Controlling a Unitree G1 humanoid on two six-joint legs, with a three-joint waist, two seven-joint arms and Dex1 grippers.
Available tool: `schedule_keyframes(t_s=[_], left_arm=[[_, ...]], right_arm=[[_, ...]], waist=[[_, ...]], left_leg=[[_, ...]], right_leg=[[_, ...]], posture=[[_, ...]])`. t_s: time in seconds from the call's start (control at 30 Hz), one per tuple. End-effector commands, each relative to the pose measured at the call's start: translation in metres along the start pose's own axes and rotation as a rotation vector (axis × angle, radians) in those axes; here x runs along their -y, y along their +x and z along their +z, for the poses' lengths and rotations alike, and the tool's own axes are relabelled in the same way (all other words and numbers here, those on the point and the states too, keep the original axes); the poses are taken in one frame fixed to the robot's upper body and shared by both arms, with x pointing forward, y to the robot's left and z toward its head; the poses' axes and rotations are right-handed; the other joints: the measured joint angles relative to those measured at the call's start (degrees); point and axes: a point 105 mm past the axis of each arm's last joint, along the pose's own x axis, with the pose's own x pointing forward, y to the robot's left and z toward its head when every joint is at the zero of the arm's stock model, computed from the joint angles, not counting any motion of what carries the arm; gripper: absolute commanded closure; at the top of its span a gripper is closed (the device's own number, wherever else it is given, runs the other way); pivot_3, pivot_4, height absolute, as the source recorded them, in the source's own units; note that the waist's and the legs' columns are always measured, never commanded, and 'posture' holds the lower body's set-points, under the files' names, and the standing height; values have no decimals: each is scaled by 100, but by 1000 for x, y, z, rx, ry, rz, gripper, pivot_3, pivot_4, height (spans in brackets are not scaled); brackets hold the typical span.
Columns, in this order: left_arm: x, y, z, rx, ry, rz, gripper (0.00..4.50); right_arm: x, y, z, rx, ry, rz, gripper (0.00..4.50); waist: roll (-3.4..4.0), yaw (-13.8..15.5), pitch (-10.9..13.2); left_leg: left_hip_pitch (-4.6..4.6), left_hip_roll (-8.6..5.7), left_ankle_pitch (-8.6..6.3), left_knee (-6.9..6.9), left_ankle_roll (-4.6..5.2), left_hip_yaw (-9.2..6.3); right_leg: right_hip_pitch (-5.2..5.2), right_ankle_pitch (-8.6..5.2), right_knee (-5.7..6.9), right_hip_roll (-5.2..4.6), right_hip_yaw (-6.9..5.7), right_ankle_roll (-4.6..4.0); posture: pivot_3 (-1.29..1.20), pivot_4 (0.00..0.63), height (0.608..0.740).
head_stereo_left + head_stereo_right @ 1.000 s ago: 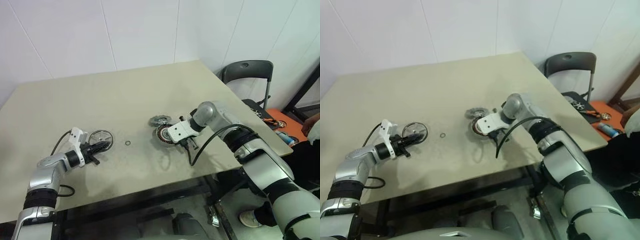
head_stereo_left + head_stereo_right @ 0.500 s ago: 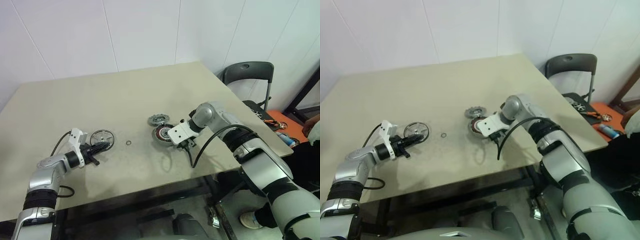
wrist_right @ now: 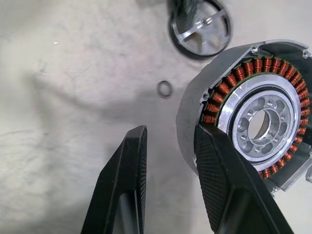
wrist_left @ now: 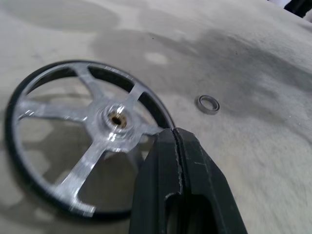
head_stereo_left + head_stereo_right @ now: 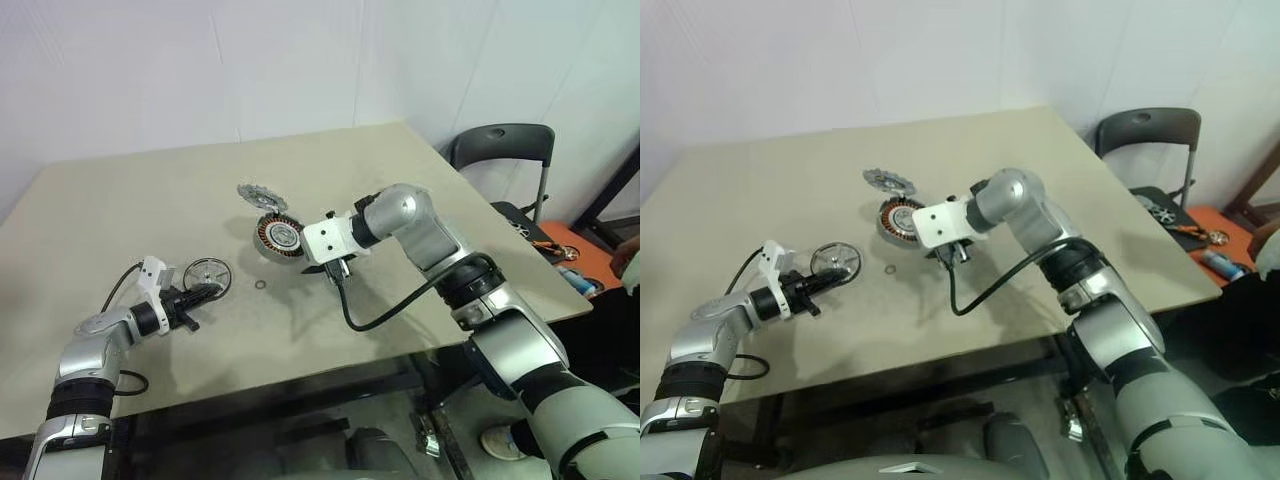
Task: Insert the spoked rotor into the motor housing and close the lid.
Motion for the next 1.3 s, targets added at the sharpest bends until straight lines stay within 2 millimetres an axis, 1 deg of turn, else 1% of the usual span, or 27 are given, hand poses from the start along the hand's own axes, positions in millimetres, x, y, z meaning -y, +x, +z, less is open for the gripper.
schedule_keyframes(t_s=[0.03, 0.27, 0.33, 0.4, 0.47, 0.5, 0.57, 0.6, 0.67, 0.7, 0.83, 0.97, 1.1, 1.2, 1.27, 1.3], left_arm=[[-5, -5, 18, 21, 51, 9, 4500], [-5, -6, 18, 16, 56, 7, 4500], [-5, -6, 17, 15, 56, 6, 4500], [-4, -6, 17, 13, 56, 3, 4500], [-3, -5, 17, 12, 55, 2, 4500], [-3, -5, 17, 13, 55, 2, 4500], [-4, -5, 17, 13, 55, 2, 4500], [-4, -5, 17, 14, 55, 3, 4500], [-4, -5, 17, 14, 54, 2, 4500], [-4, -5, 17, 15, 54, 2, 4500], [-3, -4, 16, 18, 49, 3, 4500], [-1, -1, 14, 21, 42, 0, 4500], [1, 1, 12, 24, 35, -4, 4500], [1, 2, 12, 25, 32, -5, 4500], [1, 2, 12, 26, 30, -4, 4500], [1, 2, 12, 26, 30, -4, 4500]], right_arm=[[-4, -7, -19, -64, 20, -13, 2938], [-18, -12, -44, -158, 20, 59, 2938], [-23, -15, -56, -203, 26, 81, 2938], [-28, -20, -72, -277, 8, 101, 2938], [-32, -24, -83, -322, -11, 124, 2938], [-33, -25, -86, -330, -22, 136, 3118], [-38, -26, -88, -326, -27, 174, 3504], [-38, -27, -89, -336, -30, 185, 3829], [-32, -27, -92, -364, -30, 156, 4463], [-30, -26, -92, -369, -22, 148, 4463], [-29, -38, -85, -379, -44, 221, 4463], [-27, -44, -76, -365, -36, 258, 4463], [-29, -53, -75, -385, -32, 299, 4463], [-28, -59, -71, -379, -10, 316, 4463], [-15, -61, -69, -379, 13, 253, 4463], [-14, -61, -69, -382, 22, 248, 4463]], waist=[[0, 12, 0], [4, -39, 3], [4, -39, 3], [4, -25, 3], [4, -23, 2], [3, -16, 2], [3, 13, 2], [3, 13, 2], [3, -1, 2], [3, -7, 2], [5, 1, 3], [5, -4, 3], [7, -8, 4], [8, -8, 5], [9, -11, 5], [10, -11, 6]], left_leg=[[0, 0, 0, 0, 0, 0], [1, 5, 0, -8, 0, 2], [2, 6, 0, -10, 0, 2], [2, 6, 0, -7, 0, 3], [4, 5, 0, -3, 0, 5], [6, 5, 0, -1, 0, 5], [13, 5, 0, 3, 0, 4], [18, 4, 0, 4, 0, 3], [27, 4, 0, 3, 0, 4], [29, 4, 0, 2, 0, 4], [31, 4, 0, 2, 0, 2], [30, 4, 0, 0, 0, 3], [30, 4, 0, -5, 0, 2], [29, 4, 0, -4, 0, 2], [29, 4, 0, -3, 0, 3], [29, 4, 0, -3, 0, 3]], right_leg=[[0, 0, 0, 1, 0, 0], [-7, -1, 0, 6, 1, -1], [-8, -1, 1, 8, 1, -1], [-7, 0, 1, 7, 1, -1], [-2, 0, 1, 6, 1, -1], [3, 0, 1, 6, 1, -1], [15, -1, 0, 5, 1, -1], [23, -1, -2, 4, 1, -2], [34, -2, -7, 4, 1, -2], [35, -2, -8, 4, 1, -2], [35, -2, -6, 4, 0, -2], [35, -2, -8, 3, 0, -1], [31, -2, -7, 4, 0, 0], [30, -2, -7, 4, 0, 0], [30, -2, -6, 4, 0, 0], [30, -2, -6, 4, 0, 0]], posture=[[0, 0, 740], [0, 0, 740], [0, 0, 740], [0, 0, 740], [0, 0, 740], [0, 0, 740], [0, 0, 740], [0, 0, 740], [0, 0, 740], [0, 0, 740], [0, 0, 740], [0, 0, 740], [0, 0, 740], [0, 0, 740], [0, 0, 740], [0, 0, 740]])
